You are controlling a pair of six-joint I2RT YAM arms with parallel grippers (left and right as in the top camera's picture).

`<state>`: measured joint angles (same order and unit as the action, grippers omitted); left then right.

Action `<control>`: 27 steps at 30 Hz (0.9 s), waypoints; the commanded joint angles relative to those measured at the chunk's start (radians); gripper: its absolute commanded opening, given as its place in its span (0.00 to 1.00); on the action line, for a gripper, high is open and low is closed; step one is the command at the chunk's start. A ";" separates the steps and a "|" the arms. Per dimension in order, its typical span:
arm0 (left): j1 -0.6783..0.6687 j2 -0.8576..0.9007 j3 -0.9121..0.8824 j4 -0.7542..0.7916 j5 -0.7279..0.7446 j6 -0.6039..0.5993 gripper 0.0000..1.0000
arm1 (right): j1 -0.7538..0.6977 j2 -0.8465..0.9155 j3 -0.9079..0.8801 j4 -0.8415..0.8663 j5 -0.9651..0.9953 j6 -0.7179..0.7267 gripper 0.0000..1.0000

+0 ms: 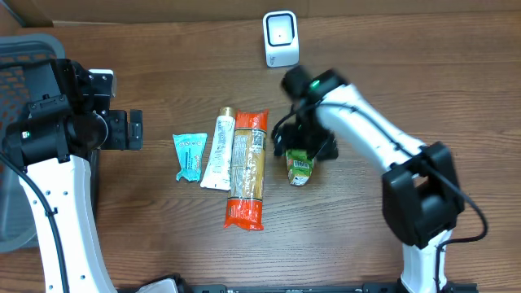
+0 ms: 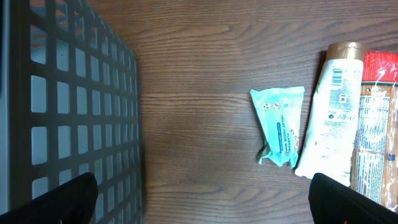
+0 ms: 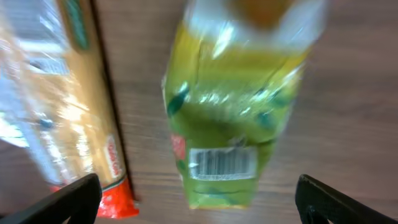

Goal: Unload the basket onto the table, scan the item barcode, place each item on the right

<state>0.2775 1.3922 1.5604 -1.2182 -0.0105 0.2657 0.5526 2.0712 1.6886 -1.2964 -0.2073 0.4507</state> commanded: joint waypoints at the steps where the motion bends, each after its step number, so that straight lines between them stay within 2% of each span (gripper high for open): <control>1: 0.004 -0.006 0.005 0.002 0.011 0.015 1.00 | 0.045 -0.016 -0.083 0.048 0.132 0.183 1.00; 6: 0.004 -0.006 0.005 0.002 0.011 0.015 1.00 | 0.045 -0.016 -0.167 0.147 0.136 0.216 0.99; 9: 0.004 -0.006 0.005 0.002 0.011 0.015 1.00 | 0.045 -0.016 -0.185 0.170 0.123 0.216 0.84; 13: 0.004 -0.006 0.005 0.002 0.011 0.015 1.00 | 0.045 -0.016 -0.185 0.169 0.123 0.216 0.40; 19: 0.004 -0.006 0.005 0.002 0.011 0.015 1.00 | 0.043 -0.016 -0.169 0.151 0.117 0.213 0.17; 22: 0.004 -0.006 0.005 0.002 0.011 0.015 1.00 | 0.041 -0.018 -0.133 0.113 0.122 0.203 0.11; 25: 0.004 -0.006 0.005 0.002 0.011 0.015 0.99 | 0.041 -0.027 -0.094 0.066 0.161 0.204 0.11; 26: 0.004 -0.006 0.005 0.002 0.011 0.015 1.00 | 0.043 -0.030 -0.080 0.050 0.180 0.204 0.15; 27: 0.004 -0.006 0.005 0.002 0.011 0.015 1.00 | 0.046 -0.034 -0.072 0.040 0.192 0.203 0.25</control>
<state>0.2775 1.3922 1.5604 -1.2179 -0.0105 0.2657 0.5980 2.0689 1.5570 -1.2449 -0.0727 0.6598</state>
